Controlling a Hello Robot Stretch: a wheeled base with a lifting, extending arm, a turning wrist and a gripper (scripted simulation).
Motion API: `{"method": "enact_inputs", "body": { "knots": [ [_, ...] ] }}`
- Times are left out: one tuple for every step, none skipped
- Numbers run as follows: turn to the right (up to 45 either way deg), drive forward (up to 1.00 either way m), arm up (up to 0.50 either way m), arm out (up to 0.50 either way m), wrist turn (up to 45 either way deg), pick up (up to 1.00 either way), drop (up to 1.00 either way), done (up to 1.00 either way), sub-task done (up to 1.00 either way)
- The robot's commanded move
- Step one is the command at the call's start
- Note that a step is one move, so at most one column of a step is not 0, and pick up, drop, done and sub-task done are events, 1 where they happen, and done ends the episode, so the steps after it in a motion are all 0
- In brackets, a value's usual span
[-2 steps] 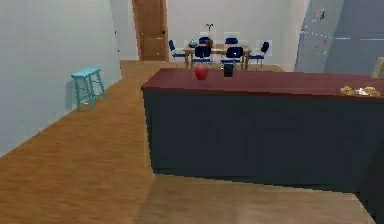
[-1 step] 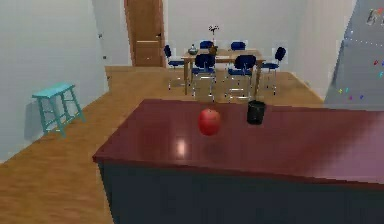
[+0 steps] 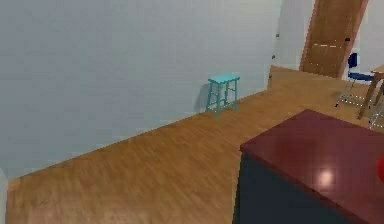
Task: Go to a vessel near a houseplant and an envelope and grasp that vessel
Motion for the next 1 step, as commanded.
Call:
{"method": "enact_inputs", "body": {
  "knots": [
    [-21.0,0.0,0.0,0.0,0.0,0.0,0.0,0.0,0.0]
  ]
}}
